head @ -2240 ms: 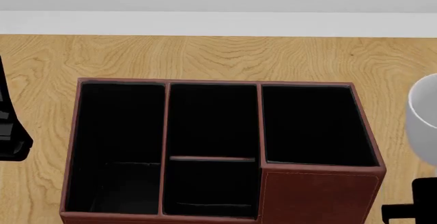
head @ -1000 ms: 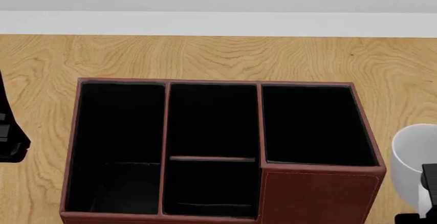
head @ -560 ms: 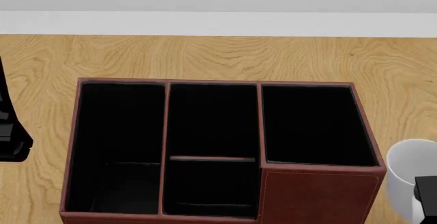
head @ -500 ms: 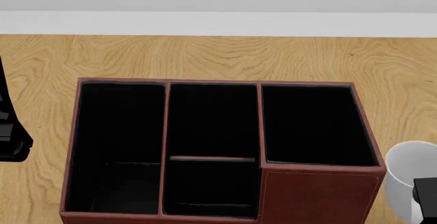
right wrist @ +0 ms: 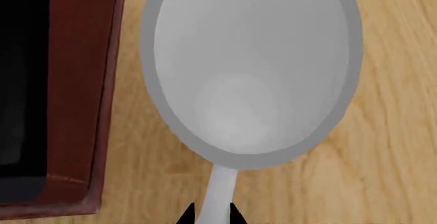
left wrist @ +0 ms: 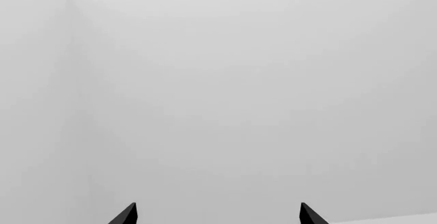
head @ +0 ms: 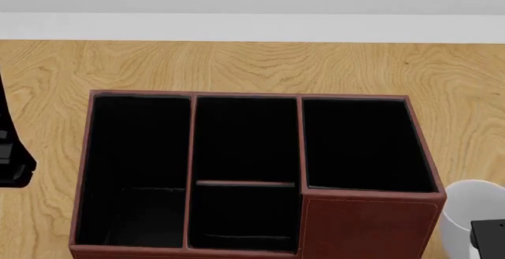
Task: Pick up the white mug and place it to the right of the caddy.
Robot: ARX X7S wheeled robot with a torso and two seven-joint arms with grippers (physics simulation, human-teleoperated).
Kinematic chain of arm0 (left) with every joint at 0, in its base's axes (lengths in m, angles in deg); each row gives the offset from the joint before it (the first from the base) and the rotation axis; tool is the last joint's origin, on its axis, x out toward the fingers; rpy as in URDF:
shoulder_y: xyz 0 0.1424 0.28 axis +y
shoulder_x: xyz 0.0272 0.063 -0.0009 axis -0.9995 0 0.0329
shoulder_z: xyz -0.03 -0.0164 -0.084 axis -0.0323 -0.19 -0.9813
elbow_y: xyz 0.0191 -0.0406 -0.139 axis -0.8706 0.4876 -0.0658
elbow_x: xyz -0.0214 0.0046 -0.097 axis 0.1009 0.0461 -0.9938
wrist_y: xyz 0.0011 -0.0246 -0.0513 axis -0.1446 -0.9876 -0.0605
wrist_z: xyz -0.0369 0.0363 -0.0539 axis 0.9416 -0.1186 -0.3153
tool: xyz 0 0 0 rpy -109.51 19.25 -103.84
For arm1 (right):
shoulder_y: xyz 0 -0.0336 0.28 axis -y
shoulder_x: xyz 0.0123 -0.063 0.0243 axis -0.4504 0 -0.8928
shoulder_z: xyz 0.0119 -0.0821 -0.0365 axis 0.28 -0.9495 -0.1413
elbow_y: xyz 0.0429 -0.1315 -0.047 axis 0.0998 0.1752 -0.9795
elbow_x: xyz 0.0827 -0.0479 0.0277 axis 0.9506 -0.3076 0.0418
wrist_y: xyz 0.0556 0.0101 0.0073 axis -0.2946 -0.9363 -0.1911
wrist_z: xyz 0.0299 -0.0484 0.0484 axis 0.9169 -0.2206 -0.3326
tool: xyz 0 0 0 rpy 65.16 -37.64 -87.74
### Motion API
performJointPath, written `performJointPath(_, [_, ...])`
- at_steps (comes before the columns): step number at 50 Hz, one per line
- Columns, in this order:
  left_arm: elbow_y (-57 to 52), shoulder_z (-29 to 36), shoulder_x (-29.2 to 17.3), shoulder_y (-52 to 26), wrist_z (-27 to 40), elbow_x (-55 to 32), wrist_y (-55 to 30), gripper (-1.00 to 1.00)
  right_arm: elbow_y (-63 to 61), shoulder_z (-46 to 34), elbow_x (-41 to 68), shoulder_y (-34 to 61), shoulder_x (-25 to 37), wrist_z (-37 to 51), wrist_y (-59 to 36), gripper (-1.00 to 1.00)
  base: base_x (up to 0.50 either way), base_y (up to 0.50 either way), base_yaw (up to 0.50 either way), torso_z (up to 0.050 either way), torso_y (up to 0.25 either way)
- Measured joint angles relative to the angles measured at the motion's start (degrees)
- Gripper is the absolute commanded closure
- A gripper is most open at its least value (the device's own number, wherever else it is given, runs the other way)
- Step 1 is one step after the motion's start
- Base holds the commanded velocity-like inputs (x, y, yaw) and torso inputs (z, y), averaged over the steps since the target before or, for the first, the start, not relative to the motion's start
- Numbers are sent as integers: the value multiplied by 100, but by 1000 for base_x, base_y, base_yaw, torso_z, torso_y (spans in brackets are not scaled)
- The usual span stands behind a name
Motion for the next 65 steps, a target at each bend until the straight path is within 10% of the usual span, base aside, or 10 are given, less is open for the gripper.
performJointPath(48, [-72, 93, -56, -141, 162, -164, 5, -100, 920, -318, -315, -29, -292, -458, 506, 100, 2, 0, 2, 0, 0])
performJointPath(49, [-71, 97, -56, -145, 163, -166, 6, -100, 924, -312, -322, -33, -294, -459, 510, -100, 0, 0, 4, 0, 0])
performJointPath(65, [-69, 174, -29, -244, 205, -198, -15, -100, 609, -112, -367, -206, -206, -364, 479, -100, 0, 0, 0, 0, 0])
